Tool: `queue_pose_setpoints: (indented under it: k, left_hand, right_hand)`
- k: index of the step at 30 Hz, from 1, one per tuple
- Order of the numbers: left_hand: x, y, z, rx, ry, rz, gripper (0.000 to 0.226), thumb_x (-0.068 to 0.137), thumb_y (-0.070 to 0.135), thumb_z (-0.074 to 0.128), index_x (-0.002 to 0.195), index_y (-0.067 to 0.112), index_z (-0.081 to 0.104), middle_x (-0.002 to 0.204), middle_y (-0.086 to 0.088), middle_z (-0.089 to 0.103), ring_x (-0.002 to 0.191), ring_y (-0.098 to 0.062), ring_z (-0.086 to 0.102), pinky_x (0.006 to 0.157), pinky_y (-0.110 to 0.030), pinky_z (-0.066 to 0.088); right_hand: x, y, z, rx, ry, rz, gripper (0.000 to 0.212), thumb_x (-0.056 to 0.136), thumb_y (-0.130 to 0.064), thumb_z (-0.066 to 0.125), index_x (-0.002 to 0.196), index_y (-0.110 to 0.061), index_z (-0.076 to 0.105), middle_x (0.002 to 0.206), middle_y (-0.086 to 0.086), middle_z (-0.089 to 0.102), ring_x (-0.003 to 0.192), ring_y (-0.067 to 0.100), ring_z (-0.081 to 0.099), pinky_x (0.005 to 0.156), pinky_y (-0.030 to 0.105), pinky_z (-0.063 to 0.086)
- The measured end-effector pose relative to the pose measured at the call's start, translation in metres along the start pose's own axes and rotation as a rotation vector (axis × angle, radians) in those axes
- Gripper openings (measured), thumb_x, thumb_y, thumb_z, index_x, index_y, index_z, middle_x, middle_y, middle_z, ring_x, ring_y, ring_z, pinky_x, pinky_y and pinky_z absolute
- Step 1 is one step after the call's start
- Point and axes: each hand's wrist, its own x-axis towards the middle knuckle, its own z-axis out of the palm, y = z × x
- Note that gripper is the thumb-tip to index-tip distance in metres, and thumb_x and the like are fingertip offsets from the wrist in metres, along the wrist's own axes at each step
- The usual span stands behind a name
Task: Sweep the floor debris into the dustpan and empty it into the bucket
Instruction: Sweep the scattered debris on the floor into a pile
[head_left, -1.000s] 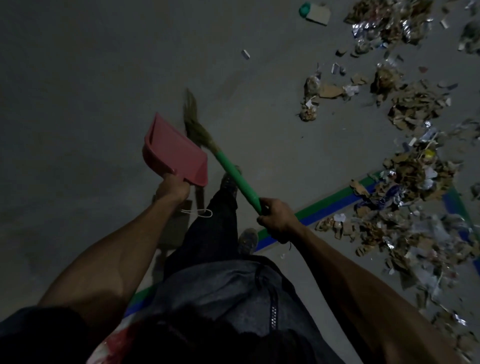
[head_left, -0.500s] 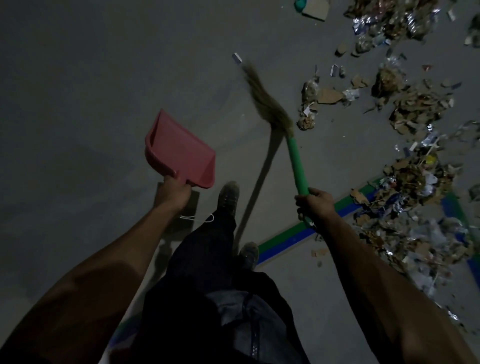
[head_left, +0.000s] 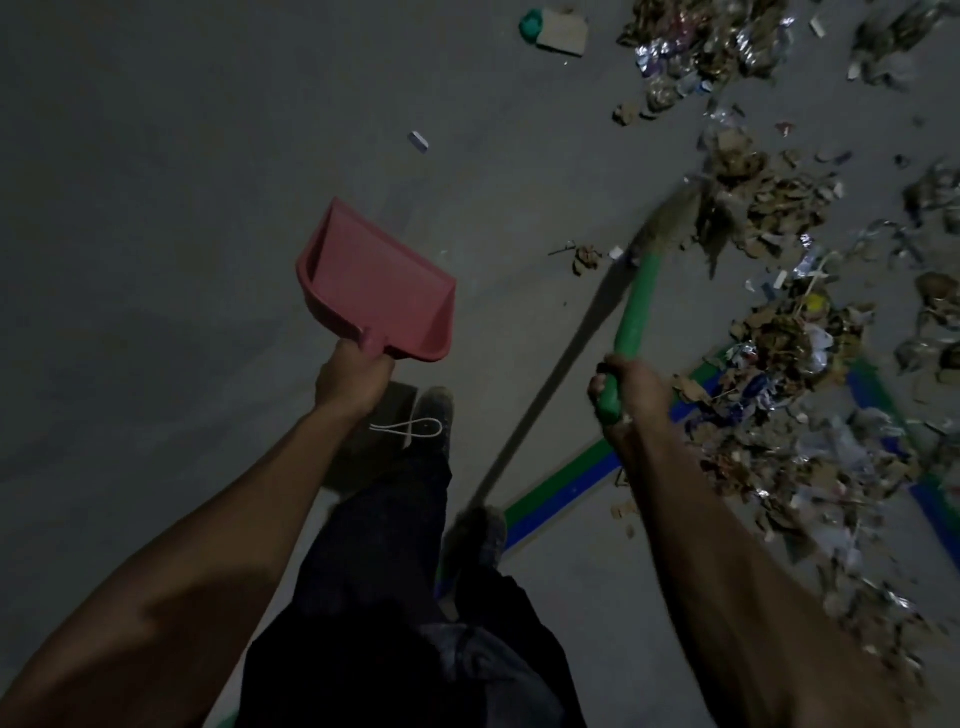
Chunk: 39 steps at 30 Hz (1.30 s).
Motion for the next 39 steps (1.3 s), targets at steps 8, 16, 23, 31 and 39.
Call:
queue_pose_setpoints:
  k: [8, 16, 23, 31, 39]
  left_hand:
    - [-0.013, -0.001, 0.003, 0.035, -0.022, 0.012, 0.04, 0.083, 0.034, 0.053, 0.108, 0.003, 0.058, 0.098, -0.021, 0.065, 0.084, -0.037, 0.063, 0.066, -0.033, 0.043]
    - [-0.02, 0.0, 0.014, 0.083, -0.043, 0.027, 0.039, 0.083, 0.031, 0.052, 0.11, 0.004, 0.057, 0.101, -0.02, 0.065, 0.087, -0.038, 0.063, 0.071, -0.036, 0.047]
    - [-0.025, -0.002, 0.014, 0.081, -0.038, 0.018, 0.043, 0.083, 0.037, 0.051, 0.113, 0.006, 0.056, 0.102, -0.019, 0.064, 0.087, -0.038, 0.063, 0.073, -0.037, 0.048]
    - [-0.04, -0.002, -0.006, 0.113, -0.007, -0.015, 0.045, 0.087, 0.043, 0.055, 0.115, 0.008, 0.057, 0.108, -0.016, 0.064, 0.092, -0.036, 0.063, 0.084, -0.043, 0.052]
    - [-0.036, -0.01, -0.017, 0.128, 0.024, -0.066, 0.05, 0.086, 0.047, 0.06, 0.118, 0.009, 0.055, 0.111, -0.015, 0.064, 0.095, -0.036, 0.062, 0.089, -0.046, 0.052]
  right_hand:
    - [-0.058, 0.084, -0.034, -0.266, -0.181, 0.001, 0.058, 0.088, 0.008, 0.057, 0.143, -0.002, 0.041, 0.068, 0.014, 0.053, 0.04, 0.018, 0.046, 0.038, 0.025, 0.039]
    - [-0.006, 0.035, -0.082, -0.37, 0.003, -0.025, 0.041, 0.089, 0.006, 0.058, 0.129, 0.007, 0.047, 0.068, 0.016, 0.055, 0.036, 0.013, 0.05, 0.037, 0.022, 0.043]
    - [-0.008, 0.023, -0.07, -0.366, 0.063, -0.178, 0.043, 0.089, 0.0, 0.059, 0.131, 0.001, 0.051, 0.071, 0.015, 0.058, 0.047, 0.021, 0.054, 0.045, 0.029, 0.047]
    - [-0.072, 0.096, -0.045, -0.673, -0.262, -0.259, 0.066, 0.088, -0.006, 0.061, 0.148, -0.023, 0.04, 0.072, 0.006, 0.062, 0.04, 0.015, 0.055, 0.039, 0.025, 0.044]
    - [-0.075, 0.124, -0.034, -0.882, -0.385, -0.135, 0.061, 0.087, -0.006, 0.064, 0.144, -0.018, 0.047, 0.076, 0.007, 0.063, 0.038, 0.012, 0.055, 0.037, 0.021, 0.044]
